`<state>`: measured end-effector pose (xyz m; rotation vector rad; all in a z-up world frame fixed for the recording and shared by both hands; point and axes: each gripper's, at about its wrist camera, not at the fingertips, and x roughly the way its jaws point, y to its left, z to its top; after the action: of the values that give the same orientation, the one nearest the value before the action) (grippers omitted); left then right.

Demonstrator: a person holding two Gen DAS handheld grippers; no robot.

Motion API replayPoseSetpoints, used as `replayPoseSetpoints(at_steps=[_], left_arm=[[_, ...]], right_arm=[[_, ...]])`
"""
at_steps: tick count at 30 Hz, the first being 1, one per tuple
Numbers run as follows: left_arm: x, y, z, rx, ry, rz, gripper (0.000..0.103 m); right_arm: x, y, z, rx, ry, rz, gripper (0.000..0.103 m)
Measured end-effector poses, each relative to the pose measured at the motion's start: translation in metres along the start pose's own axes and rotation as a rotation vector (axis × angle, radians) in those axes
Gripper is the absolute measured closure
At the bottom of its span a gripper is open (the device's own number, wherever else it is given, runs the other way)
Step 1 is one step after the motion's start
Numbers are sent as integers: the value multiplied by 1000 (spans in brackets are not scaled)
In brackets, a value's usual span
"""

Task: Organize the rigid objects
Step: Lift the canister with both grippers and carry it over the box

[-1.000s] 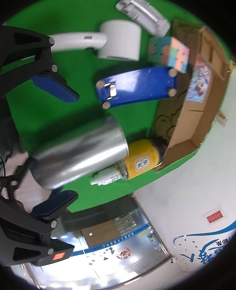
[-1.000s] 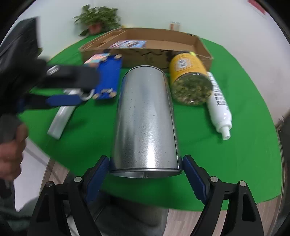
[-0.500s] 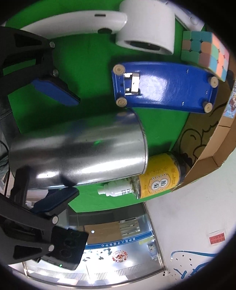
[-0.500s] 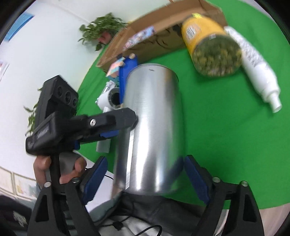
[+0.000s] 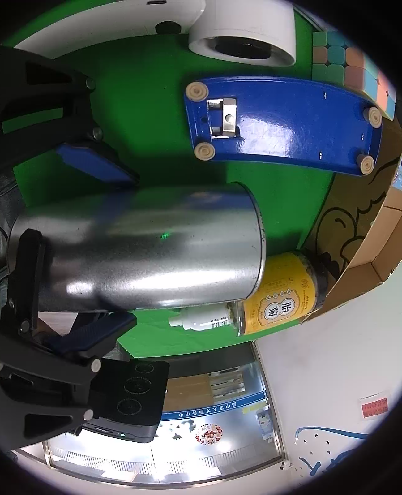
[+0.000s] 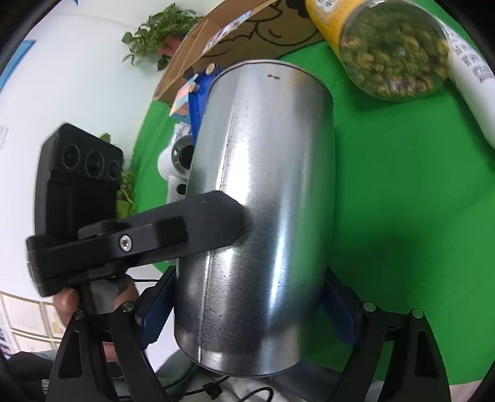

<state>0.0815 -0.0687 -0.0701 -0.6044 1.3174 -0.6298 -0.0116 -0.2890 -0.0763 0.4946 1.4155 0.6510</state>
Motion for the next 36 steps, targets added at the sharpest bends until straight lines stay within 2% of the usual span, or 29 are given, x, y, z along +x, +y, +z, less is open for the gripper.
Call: replayPoseSetpoints(at_steps=[4, 7, 10, 19, 25, 31, 36], left_arm=[[-4, 1, 1, 2, -2, -32, 21], [-20, -9, 5, 36, -44, -52, 21], [-41, -26, 18, 98, -97, -40, 21], [-102, -77, 81, 234, -213, 8, 21], [-126, -96, 112, 283, -255, 21, 21], [-141, -94, 150, 271, -271, 12, 21], [-133, -92, 190, 252, -256, 21, 21]], right_arm=[[-4, 6, -2, -20, -15, -35, 18], [-17, 20, 1, -63, -47, -58, 18], [-32, 36, 13, -121, -77, -59, 18], [-80, 85, 87, -218, -159, -33, 18], [-101, 110, 129, -252, -193, -37, 18], [-99, 138, 176, -297, -203, -71, 18], [-85, 148, 211, -300, -191, -90, 18]])
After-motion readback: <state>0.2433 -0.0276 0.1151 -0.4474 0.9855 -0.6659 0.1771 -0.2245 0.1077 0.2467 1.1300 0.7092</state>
